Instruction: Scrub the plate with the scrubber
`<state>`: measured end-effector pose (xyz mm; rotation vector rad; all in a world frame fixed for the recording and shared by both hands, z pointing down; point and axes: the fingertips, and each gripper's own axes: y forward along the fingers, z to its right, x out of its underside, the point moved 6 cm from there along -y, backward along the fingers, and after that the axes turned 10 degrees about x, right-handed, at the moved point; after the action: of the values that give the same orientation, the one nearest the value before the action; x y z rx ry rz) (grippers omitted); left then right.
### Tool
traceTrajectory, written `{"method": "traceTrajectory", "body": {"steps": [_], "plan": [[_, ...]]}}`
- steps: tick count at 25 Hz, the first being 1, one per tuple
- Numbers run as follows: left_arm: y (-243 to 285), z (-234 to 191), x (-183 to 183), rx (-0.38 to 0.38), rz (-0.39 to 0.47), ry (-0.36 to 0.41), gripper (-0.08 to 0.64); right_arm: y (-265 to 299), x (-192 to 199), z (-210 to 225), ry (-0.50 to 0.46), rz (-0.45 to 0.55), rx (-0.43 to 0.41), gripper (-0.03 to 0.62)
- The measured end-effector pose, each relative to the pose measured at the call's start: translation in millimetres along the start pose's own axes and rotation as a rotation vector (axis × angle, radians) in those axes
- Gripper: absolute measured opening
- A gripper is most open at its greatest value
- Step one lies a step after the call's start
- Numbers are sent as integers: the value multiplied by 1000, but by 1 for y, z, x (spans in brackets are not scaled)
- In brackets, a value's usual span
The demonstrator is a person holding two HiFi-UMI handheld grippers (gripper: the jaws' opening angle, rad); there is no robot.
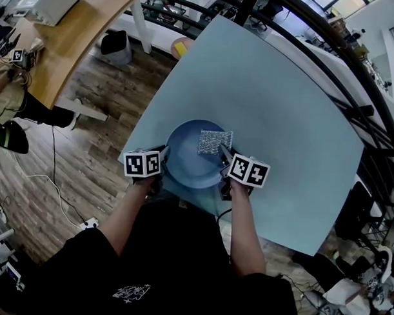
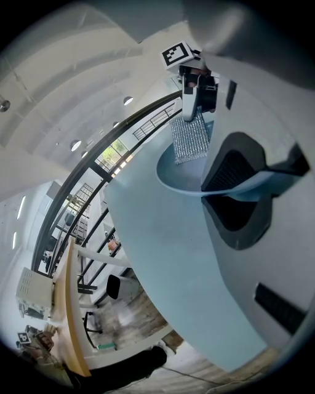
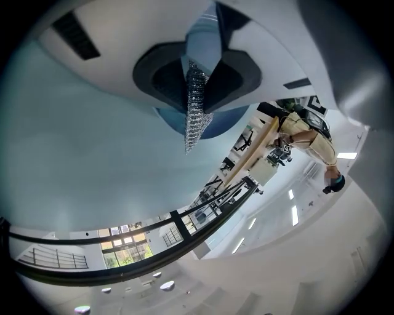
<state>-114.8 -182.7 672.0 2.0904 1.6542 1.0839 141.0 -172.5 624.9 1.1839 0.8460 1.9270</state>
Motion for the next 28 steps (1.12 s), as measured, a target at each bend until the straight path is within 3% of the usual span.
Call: {"method": "traceTrajectory", "body": {"steps": [13, 18, 28], "plan": [[1, -2, 2, -5, 0, 5, 34, -26, 2, 36, -2, 25, 87, 81], [2, -3, 2, -10, 5, 6, 34, -35, 1, 40, -76, 10, 110, 81], [0, -1, 5, -20, 25, -8, 34, -49, 11, 40, -215, -53, 76, 80]]}}
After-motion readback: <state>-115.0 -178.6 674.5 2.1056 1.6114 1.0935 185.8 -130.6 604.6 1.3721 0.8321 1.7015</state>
